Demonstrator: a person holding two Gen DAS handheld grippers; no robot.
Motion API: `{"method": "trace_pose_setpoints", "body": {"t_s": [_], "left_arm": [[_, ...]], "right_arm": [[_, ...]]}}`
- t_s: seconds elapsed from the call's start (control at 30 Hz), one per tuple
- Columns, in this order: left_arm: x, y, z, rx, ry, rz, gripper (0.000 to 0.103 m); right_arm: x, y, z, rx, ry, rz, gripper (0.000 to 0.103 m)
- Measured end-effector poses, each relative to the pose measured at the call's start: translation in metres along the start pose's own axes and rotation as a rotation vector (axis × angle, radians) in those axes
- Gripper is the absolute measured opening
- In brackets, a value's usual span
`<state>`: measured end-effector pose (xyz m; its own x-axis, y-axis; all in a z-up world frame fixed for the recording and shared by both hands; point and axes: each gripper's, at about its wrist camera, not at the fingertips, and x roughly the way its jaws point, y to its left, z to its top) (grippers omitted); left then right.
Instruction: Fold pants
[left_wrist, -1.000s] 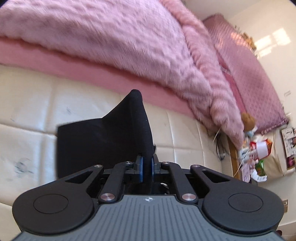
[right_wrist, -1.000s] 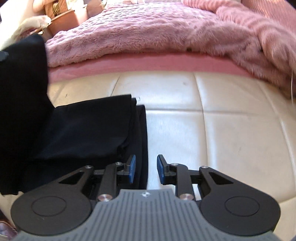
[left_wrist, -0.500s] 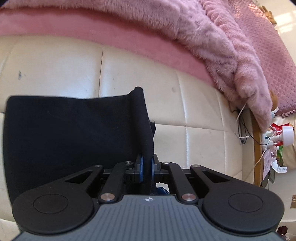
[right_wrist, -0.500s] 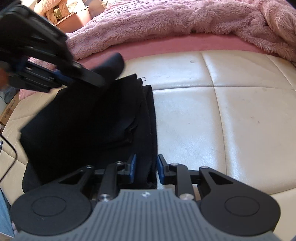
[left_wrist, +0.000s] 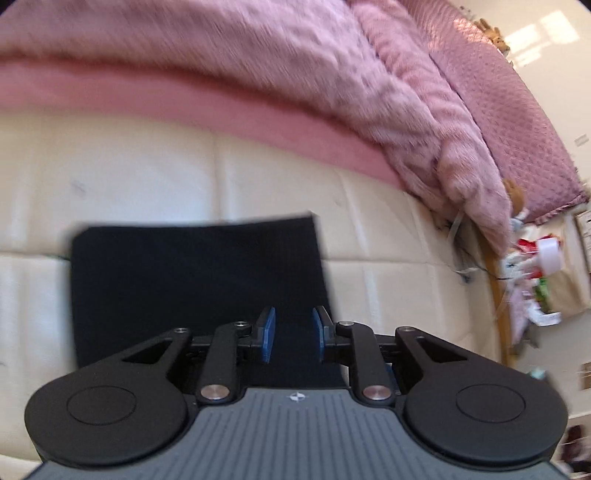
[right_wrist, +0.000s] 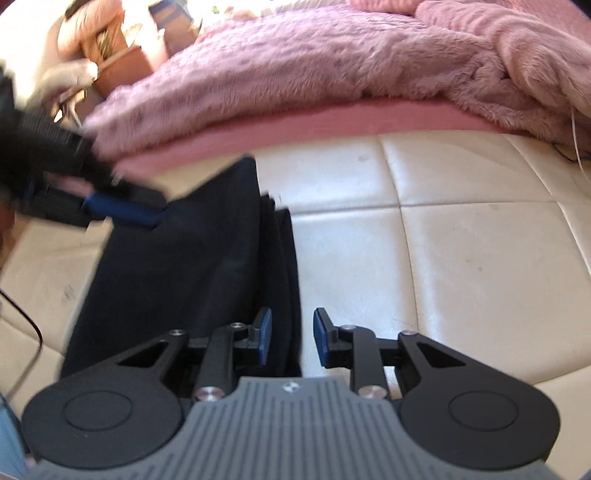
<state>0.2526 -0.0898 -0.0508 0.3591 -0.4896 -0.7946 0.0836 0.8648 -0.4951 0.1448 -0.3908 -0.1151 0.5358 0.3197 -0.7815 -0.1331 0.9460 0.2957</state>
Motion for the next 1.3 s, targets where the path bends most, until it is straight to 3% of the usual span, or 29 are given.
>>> {"method": "trace_pose_setpoints", "body": {"t_s": [0.13,0.33,0.4,0.43,0.47,0.57,0.7,0.8,0.9,1.0,1.17,1.3], "left_arm": [[-0.025,0.036,-0.013,-0.049,-0.061,0.050,0.023],[-0.040,0.082,-0.033,-0.125,-0.078,0.092,0.023],[-0.040,0.088,-0.038,-0.135,-0.079,0.098,0.023],[-0.040,0.090,-0.040,-0.136,-0.080,0.094,0.023],[-0.041,0.092,-0.041,-0.135,-0.084,0.089,0.023],[-0.043,0.091,-0.042,-0.117,-0.107,0.081,0.023],[-0.045,0.084,-0.041,-0.068,-0.133,0.072,0.023],[-0.039,0.077,-0.038,-0.032,-0.140,0.086,0.023],[-0.030,0.073,-0.034,-0.017,-0.161,0.091,0.023],[-0.022,0.069,-0.026,0.003,-0.194,0.109,0.023],[0.002,0.062,-0.011,0.081,-0.192,0.147,0.017],[0.025,0.074,-0.001,0.066,-0.174,0.211,0.009]], "right_arm": [[-0.002,-0.007,0.006,0.112,-0.025,0.083,0.022],[0.025,-0.009,0.015,0.229,-0.012,0.145,0.023],[0.032,-0.009,0.017,0.264,0.000,0.157,0.021],[0.035,-0.008,0.018,0.271,0.002,0.158,0.011],[0.037,-0.007,0.019,0.273,0.005,0.162,0.004],[0.028,0.006,0.024,0.234,-0.021,0.166,0.001],[-0.014,0.037,0.034,0.108,-0.127,0.177,0.001],[-0.021,0.037,0.038,0.085,-0.120,0.113,0.001],[0.008,0.021,0.030,0.130,-0.036,0.048,0.001],[0.027,0.015,0.020,0.122,-0.017,-0.009,0.001],[0.035,0.014,0.013,0.095,0.004,-0.040,0.001],[0.042,0.009,0.008,0.102,0.016,-0.045,0.001]]}}
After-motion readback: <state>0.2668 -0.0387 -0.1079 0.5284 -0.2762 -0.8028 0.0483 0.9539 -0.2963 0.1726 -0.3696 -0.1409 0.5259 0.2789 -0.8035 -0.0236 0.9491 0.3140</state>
